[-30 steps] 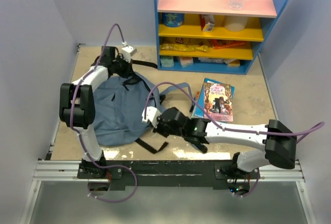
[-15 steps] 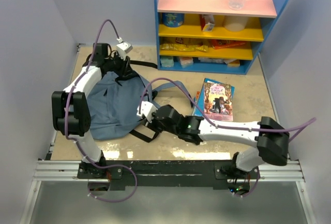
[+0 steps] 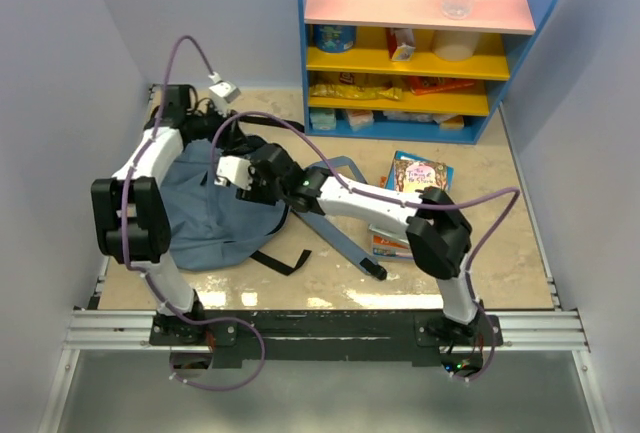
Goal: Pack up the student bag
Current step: Unzip the student bag at the center of the board.
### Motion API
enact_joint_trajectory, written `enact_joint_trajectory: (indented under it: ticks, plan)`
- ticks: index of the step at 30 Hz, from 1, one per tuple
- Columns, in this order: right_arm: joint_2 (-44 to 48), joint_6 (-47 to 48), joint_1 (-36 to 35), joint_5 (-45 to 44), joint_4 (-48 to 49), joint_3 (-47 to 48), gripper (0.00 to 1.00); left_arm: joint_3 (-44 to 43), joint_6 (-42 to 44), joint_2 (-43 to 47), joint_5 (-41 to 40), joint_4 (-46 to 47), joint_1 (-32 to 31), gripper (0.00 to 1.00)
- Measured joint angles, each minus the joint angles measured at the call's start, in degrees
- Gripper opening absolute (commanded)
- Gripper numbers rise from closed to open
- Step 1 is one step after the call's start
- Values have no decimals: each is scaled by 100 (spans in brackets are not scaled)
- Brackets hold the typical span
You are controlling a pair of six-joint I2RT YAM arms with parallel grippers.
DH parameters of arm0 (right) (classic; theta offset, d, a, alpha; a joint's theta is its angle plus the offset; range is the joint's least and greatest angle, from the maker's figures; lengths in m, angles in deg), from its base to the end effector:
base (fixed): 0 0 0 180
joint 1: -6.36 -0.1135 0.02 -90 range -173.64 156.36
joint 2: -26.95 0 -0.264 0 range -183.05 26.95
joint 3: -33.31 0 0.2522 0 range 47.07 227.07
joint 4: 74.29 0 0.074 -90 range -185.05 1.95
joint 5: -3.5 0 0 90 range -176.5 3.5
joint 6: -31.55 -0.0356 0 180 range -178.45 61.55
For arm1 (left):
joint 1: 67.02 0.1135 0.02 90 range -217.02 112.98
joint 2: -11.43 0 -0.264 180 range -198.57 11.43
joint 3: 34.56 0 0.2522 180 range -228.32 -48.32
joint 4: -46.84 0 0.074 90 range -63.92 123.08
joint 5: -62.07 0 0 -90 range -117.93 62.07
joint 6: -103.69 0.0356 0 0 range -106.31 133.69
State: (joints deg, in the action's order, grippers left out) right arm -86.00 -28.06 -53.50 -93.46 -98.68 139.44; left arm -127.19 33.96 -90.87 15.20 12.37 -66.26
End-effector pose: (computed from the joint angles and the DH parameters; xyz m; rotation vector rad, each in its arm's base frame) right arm 0.2382 0.4016 0.2700 -1.4476 1.5436 0.1787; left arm 0.3969 -0.0191 0.2594 0.7181 2.0569 -0.6691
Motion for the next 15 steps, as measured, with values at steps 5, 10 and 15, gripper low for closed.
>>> enact_joint_trajectory:
  ticks: [5,10,15]
  plan:
    - [-726,393,216,28,-955,763,54,-227,-31,-192,249,-90,868,47]
    - [-1115,619,229,55,-1803,1237,56,-223,-15,-208,249,-144,1123,47]
    - [-1333,726,254,26,-2288,1554,56,-98,-13,-208,293,-127,1167,47]
